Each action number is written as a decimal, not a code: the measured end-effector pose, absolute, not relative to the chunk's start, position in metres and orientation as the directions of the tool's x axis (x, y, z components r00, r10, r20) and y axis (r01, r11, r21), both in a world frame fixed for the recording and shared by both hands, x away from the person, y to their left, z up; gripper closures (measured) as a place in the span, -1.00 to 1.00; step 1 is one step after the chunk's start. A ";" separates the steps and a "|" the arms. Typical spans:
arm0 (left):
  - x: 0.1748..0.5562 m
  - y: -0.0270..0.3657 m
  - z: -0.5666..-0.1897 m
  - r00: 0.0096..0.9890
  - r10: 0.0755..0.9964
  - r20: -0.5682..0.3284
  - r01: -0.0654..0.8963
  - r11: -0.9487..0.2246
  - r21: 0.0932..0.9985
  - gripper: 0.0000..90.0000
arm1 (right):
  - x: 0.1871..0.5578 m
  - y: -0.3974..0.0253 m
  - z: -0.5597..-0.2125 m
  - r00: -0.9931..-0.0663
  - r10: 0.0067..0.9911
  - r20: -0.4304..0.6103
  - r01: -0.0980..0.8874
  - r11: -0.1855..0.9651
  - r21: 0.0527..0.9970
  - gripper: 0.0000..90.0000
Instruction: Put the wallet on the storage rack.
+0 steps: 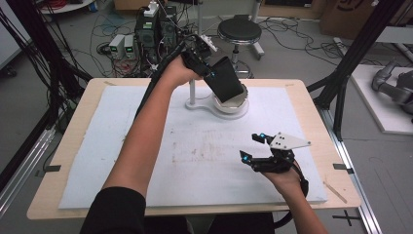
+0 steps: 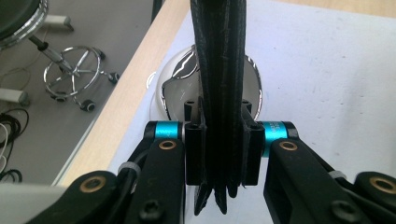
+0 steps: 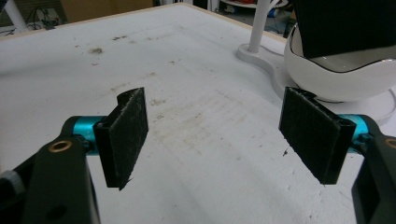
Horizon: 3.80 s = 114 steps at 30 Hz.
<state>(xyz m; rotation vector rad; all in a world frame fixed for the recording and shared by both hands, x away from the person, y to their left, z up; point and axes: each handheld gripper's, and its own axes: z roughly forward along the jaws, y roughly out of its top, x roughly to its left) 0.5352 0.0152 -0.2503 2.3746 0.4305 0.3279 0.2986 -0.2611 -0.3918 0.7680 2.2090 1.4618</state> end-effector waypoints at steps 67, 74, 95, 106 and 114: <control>0.442 0.086 -0.261 0.878 0.478 0.026 0.167 -0.357 0.919 -0.33 | 0.303 -0.266 -0.398 -0.749 0.663 0.024 0.292 0.297 0.909 -0.44; 0.390 0.141 -0.283 0.883 0.469 0.005 0.159 -0.310 0.937 -0.47 | 0.306 -0.269 -0.398 -0.718 0.696 0.032 0.309 0.276 0.910 -0.48; 0.325 0.224 -0.388 0.806 0.591 -0.032 0.225 -0.256 0.940 -0.58 | 0.318 -0.279 -0.403 -0.652 0.757 0.049 0.373 0.264 0.890 -0.59; 0.323 0.226 -0.412 0.812 0.578 -0.079 0.282 -0.271 0.920 -0.58 | 0.321 -0.280 -0.406 -0.661 0.747 0.070 0.395 0.267 0.879 -0.59; 0.317 0.231 -0.407 0.806 0.588 -0.071 0.272 -0.261 0.926 -0.58 | 0.323 -0.279 -0.406 -0.666 0.744 0.060 0.387 0.275 0.880 -0.59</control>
